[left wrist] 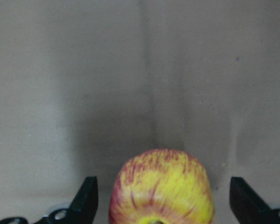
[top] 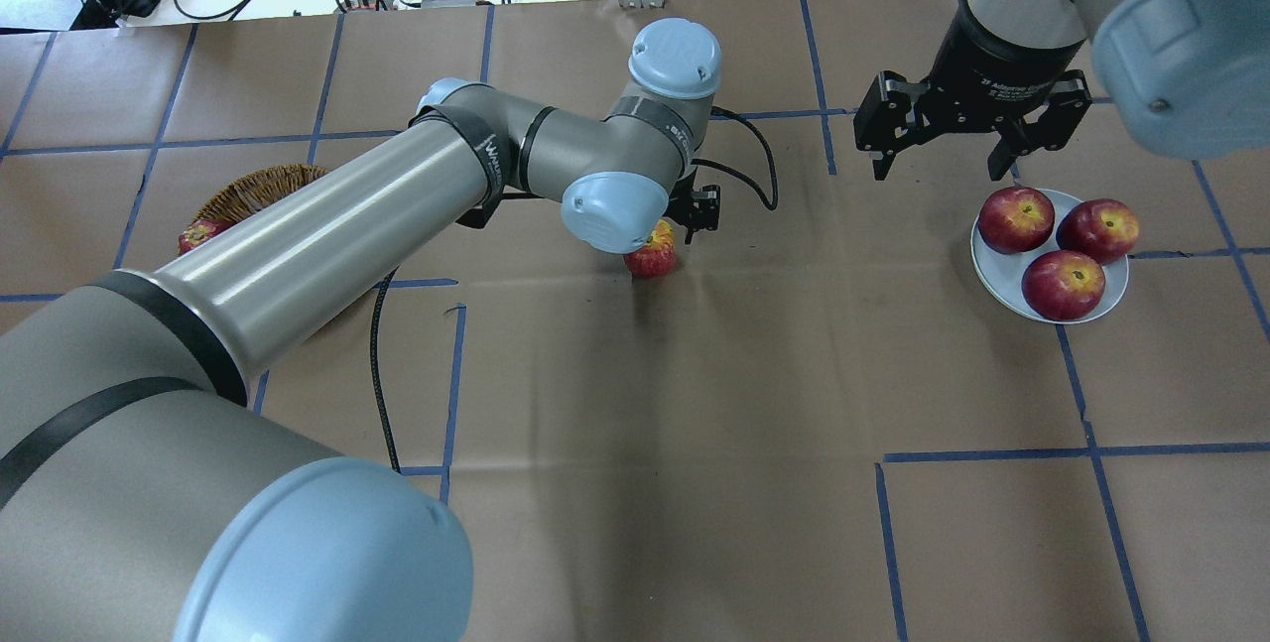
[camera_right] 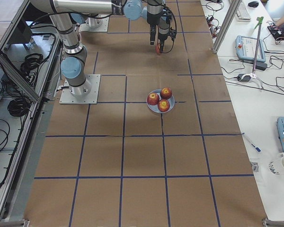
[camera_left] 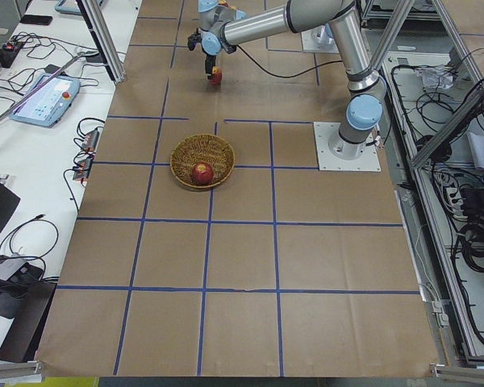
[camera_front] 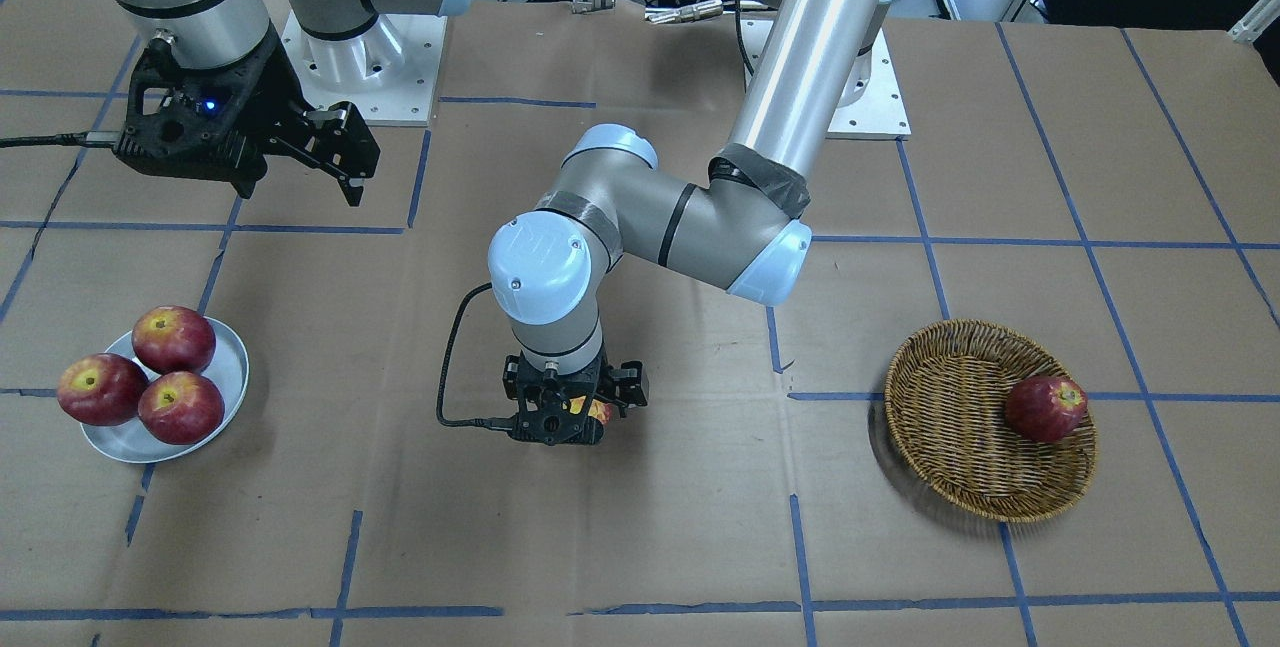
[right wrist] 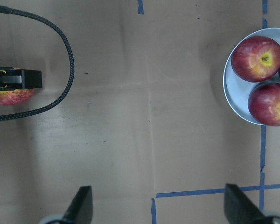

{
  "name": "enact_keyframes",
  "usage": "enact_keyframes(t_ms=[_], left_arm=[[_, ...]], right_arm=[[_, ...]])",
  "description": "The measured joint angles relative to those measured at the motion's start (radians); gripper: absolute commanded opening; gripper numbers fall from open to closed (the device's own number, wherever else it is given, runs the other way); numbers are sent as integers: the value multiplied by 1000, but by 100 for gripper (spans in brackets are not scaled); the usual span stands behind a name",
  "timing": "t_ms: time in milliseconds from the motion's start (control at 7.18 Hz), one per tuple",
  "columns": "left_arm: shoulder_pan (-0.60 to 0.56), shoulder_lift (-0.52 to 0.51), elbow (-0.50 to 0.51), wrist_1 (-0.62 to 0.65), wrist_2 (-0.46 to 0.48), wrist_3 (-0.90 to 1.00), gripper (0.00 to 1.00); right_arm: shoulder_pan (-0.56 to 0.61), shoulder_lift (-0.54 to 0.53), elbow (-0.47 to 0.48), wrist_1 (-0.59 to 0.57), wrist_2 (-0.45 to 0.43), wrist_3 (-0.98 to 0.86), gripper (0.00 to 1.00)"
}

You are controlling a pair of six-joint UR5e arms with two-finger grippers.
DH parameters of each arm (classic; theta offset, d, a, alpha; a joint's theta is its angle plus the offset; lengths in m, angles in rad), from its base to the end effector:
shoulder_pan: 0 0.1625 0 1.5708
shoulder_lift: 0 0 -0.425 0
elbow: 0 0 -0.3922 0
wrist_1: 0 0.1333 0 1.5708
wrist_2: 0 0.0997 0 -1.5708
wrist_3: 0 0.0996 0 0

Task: Transfer apple from basket to plate
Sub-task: 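Open the left gripper to set the apple down and raise it, then grasp the apple with the right gripper while the left gripper returns to the basket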

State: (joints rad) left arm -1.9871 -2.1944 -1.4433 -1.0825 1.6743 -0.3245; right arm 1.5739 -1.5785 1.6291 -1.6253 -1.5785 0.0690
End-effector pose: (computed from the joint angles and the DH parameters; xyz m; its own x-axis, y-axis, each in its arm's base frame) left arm -0.3923 -0.5832 0.2210 -0.9908 0.0903 -0.1004 0.0933 0.9953 -0.0255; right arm 0.1340 -0.4881 0.4684 -0.9978 0.0659 0.0074 0.0659 0.9978 -0.0044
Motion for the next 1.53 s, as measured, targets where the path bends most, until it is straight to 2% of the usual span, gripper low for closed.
enact_keyframes(t_ms=[279, 557, 836, 1115, 1533], left_arm=[[27, 145, 22, -121, -3, 20, 98], [103, 354, 46, -372, -27, 127, 99], [149, 524, 28, -537, -90, 189, 99], [197, 591, 11, -572, -101, 299, 99], [310, 658, -66, -598, -109, 422, 99]], right_arm=[[0, -1, 0, 1, 0, 0, 100], [0, 1, -1, 1, 0, 0, 100], [2, 8, -3, -5, -1, 9, 100], [28, 31, -12, -18, -1, 41, 100], [188, 156, -68, -109, -1, 222, 100]])
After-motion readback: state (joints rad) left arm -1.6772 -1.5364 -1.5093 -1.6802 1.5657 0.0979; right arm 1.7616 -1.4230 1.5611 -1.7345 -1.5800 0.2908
